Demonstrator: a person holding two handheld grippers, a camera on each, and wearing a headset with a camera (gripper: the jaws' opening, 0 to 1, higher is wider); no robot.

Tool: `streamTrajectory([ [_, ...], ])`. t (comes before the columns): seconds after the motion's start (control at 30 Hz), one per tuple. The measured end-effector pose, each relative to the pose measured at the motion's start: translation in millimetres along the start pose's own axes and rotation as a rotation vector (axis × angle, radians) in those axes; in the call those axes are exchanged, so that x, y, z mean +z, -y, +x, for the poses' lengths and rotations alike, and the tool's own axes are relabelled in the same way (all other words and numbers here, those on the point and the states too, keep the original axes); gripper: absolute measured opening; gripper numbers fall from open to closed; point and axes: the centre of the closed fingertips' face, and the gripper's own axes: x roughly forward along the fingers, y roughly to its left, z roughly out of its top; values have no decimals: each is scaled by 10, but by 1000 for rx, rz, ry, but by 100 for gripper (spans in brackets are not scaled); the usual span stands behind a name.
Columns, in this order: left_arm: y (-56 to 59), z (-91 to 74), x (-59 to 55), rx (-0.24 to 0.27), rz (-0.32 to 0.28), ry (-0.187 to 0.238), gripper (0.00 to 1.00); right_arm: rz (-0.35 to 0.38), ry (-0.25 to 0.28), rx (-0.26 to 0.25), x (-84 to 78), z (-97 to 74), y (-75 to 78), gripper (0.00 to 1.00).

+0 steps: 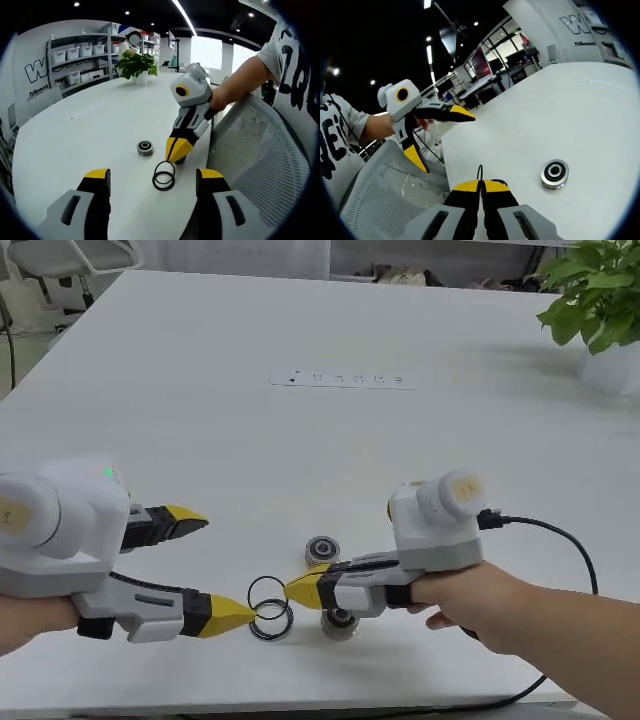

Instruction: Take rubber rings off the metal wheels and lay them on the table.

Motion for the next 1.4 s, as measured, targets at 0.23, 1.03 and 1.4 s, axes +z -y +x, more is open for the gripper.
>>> streamTrajectory([
  [0.23,12,-36,-79,4,-16,-9,68,7,-50,-9,-135,53,53,0],
  [1.03,53,-50,-187,3,-40,-26,68,-4,-77,-88,-195,39,183,3],
  [1.4,65,-65,-139,3,-48,-17,68,-67,-58,-102,-79,-106,131,11],
])
